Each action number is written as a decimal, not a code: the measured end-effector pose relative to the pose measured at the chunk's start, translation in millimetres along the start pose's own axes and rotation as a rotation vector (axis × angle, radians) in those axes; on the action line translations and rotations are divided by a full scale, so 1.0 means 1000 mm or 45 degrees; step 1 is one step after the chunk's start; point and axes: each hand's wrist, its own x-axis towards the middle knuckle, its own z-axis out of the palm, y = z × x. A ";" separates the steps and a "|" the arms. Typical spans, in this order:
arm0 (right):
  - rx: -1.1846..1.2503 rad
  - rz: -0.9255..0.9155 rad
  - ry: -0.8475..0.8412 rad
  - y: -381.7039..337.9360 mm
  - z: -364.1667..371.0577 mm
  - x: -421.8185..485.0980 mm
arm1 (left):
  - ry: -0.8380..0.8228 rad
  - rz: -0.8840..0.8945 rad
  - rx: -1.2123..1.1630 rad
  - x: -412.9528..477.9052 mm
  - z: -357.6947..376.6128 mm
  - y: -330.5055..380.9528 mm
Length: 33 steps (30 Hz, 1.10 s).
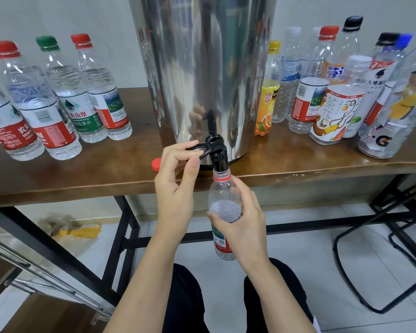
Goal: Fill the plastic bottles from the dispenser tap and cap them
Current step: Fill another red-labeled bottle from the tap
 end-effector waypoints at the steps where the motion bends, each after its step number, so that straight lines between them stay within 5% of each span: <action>1: 0.000 0.000 0.002 0.000 0.000 0.000 | 0.001 0.000 -0.002 0.000 0.000 0.000; 33: 0.057 0.005 -0.009 -0.001 0.000 -0.003 | 0.008 -0.030 -0.042 -0.001 0.000 0.000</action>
